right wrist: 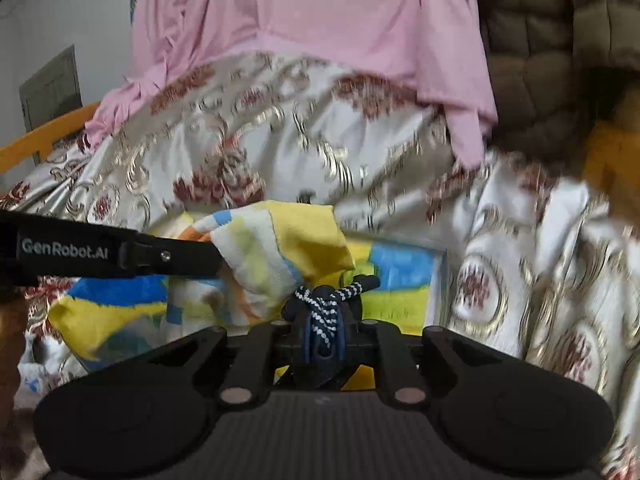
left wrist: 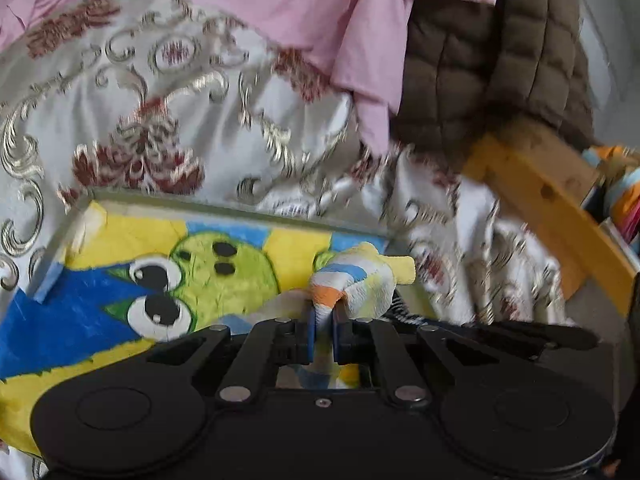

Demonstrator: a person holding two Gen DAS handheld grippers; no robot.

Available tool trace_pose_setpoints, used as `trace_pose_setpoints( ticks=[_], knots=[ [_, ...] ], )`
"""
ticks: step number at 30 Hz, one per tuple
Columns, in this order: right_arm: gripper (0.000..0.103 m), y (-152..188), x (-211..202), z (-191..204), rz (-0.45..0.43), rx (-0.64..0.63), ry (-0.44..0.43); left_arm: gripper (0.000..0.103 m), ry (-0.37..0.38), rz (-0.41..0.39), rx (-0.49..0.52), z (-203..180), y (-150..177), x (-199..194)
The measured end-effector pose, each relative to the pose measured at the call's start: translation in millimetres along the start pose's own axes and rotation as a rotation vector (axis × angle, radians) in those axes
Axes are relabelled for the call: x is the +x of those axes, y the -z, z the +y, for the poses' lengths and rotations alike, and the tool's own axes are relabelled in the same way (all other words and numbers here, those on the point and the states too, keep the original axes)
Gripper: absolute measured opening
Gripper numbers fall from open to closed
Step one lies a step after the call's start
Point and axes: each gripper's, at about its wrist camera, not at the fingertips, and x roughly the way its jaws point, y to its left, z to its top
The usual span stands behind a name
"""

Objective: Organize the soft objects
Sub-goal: 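Carry both socks into the frog-picture tray and open both tools, then lift both tools out of the tray back toward the pile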

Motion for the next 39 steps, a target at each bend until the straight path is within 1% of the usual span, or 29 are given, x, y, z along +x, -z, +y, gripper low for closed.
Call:
trace_pose_setpoints(
  ticks=[3,5,7,8,9,11,13,15,17,19,23,25,27,29,31,33,39],
  knots=[
    [0.016,6,3,-4,0.030,-0.003,0.005,0.009,-0.014,0.050,-0.003,2,4,9],
    [0.021,10,2,-5,0.041,-0.010,0.007,0.010,-0.017,0.067,0.000,1,5,10],
    [0.028,11,0,-5,0.041,-0.019,0.013,0.010,-0.024,0.071,0.011,-1,6,10],
    [0.030,12,-1,-5,0.038,-0.017,0.014,0.012,-0.027,0.070,0.015,-2,6,9],
    [0.032,13,-3,-5,0.033,-0.015,0.015,0.016,-0.027,0.066,0.018,-3,6,7],
    [0.038,13,-7,-5,0.019,-0.019,0.017,0.018,-0.023,0.053,0.021,-6,6,2],
    [0.051,12,-12,-3,-0.004,-0.030,0.019,0.023,-0.025,0.034,0.025,-9,7,-4],
    [0.057,12,-21,-3,-0.030,-0.028,0.022,0.030,-0.025,0.012,0.028,-13,8,-13],
    [0.063,13,-32,-3,-0.056,-0.018,0.028,0.033,-0.033,-0.010,0.034,-16,10,-23],
    [0.074,13,-44,-2,-0.087,-0.013,0.045,0.038,-0.046,-0.038,0.048,-20,12,-36],
    [0.082,12,-74,1,-0.145,-0.015,0.065,0.055,-0.073,-0.110,0.067,-27,17,-71],
    [0.085,11,-91,3,-0.176,-0.015,0.072,0.059,-0.081,-0.143,0.069,-29,20,-93],
    [0.088,10,-109,7,-0.203,-0.018,0.071,0.068,-0.096,-0.177,0.059,-32,25,-119],
    [0.090,9,-129,12,-0.230,-0.023,0.065,0.074,-0.109,-0.209,0.054,-35,31,-144],
    [0.093,9,-153,19,-0.256,-0.034,0.060,0.077,-0.128,-0.246,0.059,-41,37,-173],
    [0.095,10,-176,28,-0.283,-0.045,0.055,0.084,-0.141,-0.275,0.059,-47,44,-200],
    [0.102,21,-251,52,-0.365,-0.056,0.026,0.096,-0.161,-0.366,0.084,-70,74,-279]
  ],
)
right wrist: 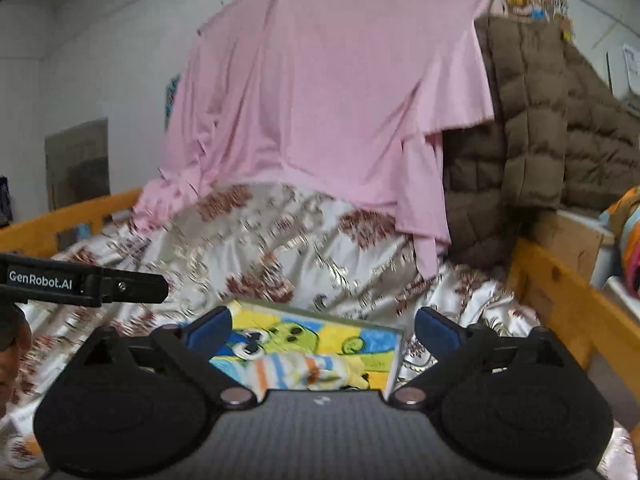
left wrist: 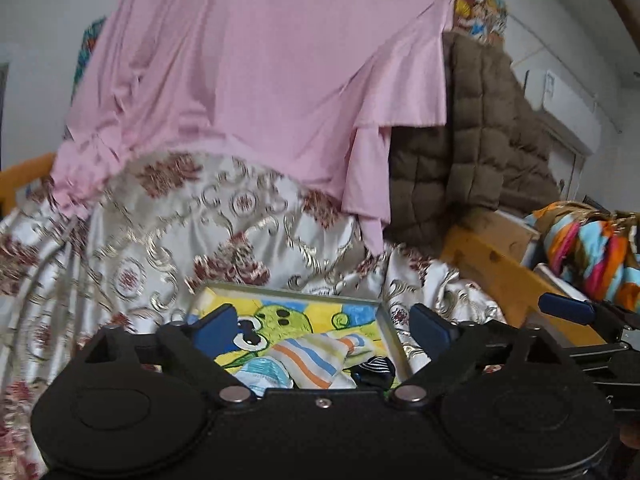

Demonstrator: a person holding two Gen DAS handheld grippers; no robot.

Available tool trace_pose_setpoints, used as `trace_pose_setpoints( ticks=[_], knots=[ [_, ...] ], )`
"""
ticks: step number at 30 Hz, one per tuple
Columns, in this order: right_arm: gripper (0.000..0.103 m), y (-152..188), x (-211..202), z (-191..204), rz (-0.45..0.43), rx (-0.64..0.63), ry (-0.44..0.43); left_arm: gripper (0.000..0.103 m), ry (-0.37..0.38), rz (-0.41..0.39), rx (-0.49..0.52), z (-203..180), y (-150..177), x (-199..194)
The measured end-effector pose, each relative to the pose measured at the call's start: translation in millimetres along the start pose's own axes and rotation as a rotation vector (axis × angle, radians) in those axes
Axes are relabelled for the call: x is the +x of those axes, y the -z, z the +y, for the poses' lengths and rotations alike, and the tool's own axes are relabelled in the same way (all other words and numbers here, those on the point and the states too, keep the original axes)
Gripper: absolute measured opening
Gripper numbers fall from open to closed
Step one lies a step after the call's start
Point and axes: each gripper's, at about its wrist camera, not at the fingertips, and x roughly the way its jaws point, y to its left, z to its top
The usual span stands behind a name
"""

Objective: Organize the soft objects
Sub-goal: 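Lift both tools out of the tray back toward the pile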

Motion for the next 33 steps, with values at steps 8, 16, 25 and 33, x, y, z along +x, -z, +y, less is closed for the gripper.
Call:
trace_pose_setpoints(
  ticks=[8,16,25,33],
  knots=[
    [0.103,1,-84,35,-0.079,-0.057,0.000,0.102,-0.031,-0.054,-0.008,-9,32,-78],
    [0.103,29,-144,61,-0.114,-0.032,0.039,0.102,-0.075,-0.066,0.023,-10,74,-135],
    [0.103,78,-180,73,-0.067,-0.015,0.093,0.102,-0.096,-0.017,0.076,1,113,-172],
    [0.103,119,-181,82,0.045,0.054,0.083,0.102,-0.122,0.066,0.094,13,144,-178]
  ],
)
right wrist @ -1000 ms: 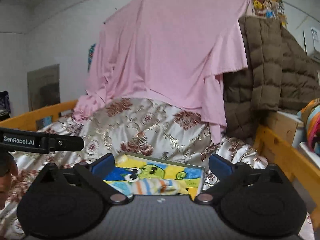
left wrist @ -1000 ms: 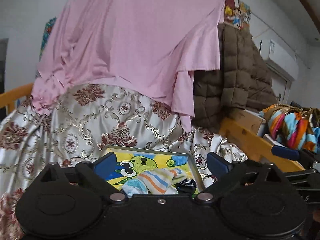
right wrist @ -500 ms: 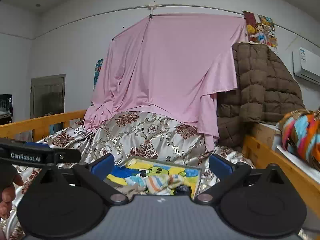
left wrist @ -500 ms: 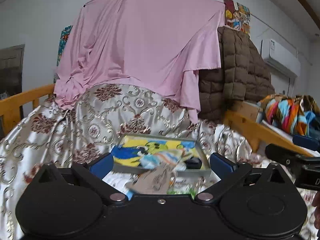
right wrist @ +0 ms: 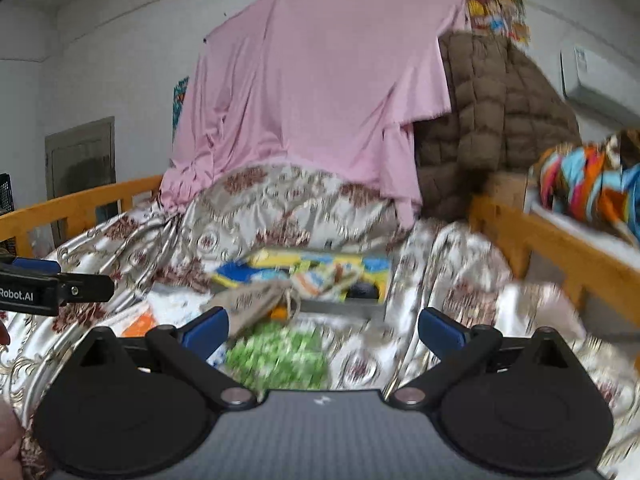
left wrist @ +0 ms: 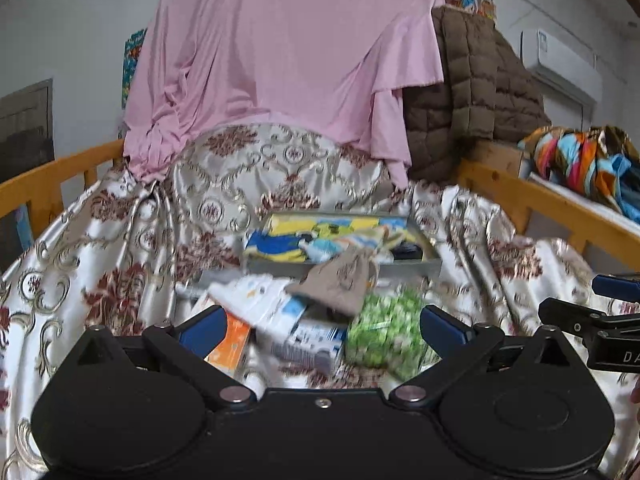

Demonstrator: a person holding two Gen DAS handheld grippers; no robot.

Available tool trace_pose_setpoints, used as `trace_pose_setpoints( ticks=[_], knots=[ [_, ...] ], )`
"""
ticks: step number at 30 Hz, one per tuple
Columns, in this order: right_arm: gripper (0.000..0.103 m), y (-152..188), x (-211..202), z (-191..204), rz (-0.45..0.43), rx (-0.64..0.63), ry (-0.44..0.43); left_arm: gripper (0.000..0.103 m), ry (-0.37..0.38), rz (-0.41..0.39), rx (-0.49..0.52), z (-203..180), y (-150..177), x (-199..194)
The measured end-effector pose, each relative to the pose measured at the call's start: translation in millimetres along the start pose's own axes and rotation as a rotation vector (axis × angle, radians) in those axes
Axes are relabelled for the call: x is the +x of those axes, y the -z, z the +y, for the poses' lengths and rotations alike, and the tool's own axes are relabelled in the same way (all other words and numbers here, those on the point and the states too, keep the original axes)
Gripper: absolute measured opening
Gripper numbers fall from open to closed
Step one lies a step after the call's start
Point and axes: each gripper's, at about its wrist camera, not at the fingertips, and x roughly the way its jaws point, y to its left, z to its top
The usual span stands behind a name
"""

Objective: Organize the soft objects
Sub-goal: 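Lift both tools out of the tray back toward the pile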

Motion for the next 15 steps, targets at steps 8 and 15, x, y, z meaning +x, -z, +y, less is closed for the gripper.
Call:
trace_pose_setpoints(
  ticks=[8,15],
  knots=[
    [0.103,21,14,2,0.082,0.014,-0.040,0.102,-0.029,0.094,0.016,7,22,14],
    [0.103,39,30,3,0.168,-0.003,-0.075,0.102,-0.063,0.178,0.019,10,40,28]
  ],
)
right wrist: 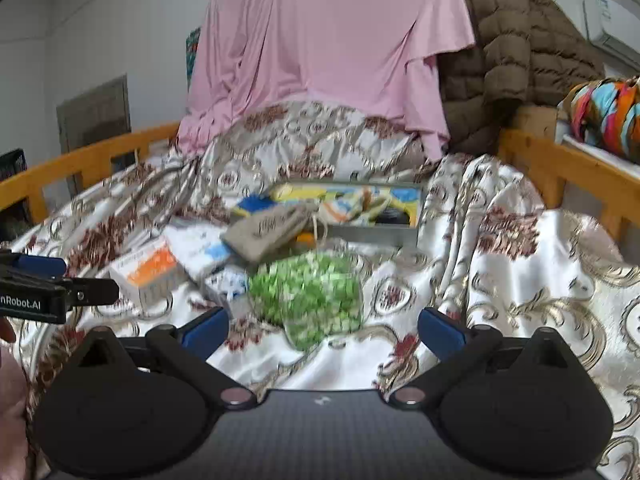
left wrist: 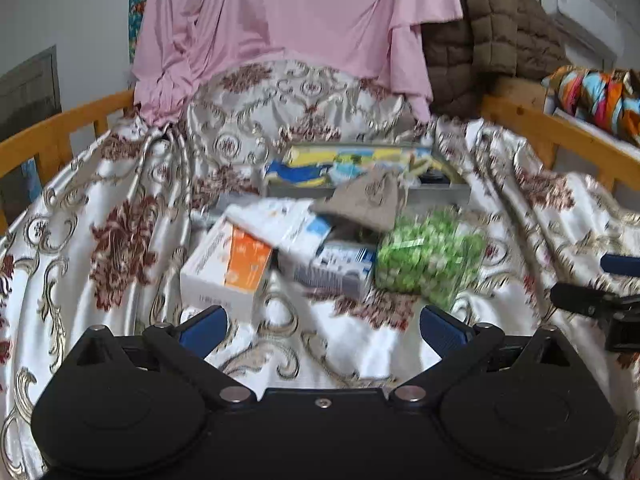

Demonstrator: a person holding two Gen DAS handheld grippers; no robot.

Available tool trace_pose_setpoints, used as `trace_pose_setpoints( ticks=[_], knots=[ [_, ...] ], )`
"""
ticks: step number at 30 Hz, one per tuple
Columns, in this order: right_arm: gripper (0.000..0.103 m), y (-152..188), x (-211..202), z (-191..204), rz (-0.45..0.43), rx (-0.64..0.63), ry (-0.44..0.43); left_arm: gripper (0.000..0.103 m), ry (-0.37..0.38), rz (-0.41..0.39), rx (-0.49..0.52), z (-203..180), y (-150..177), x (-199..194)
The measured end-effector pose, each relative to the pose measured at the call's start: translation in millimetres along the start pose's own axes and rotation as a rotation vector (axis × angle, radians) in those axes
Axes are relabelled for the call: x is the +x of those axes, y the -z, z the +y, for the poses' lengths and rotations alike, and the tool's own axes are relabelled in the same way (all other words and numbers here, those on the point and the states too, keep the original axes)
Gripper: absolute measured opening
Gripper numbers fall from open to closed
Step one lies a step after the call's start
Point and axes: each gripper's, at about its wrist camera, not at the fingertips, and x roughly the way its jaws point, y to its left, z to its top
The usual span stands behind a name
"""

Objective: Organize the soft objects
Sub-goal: 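Lift both tools out of the tray back toward the pile, then move both tools toward the beige pouch and green bead bag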

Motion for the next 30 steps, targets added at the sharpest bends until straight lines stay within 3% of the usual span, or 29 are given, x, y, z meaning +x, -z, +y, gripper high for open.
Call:
trace_pose_setpoints(
  ticks=[10,30],
  knots=[
    [0.103,3,20,8,0.060,-0.023,-0.034,0.102,-0.050,0.042,0.009,7,6,8],
    [0.103,-21,63,60,0.015,-0.170,-0.103,0.102,-0.156,-0.058,-0.076,38,-3,18]
  ],
)
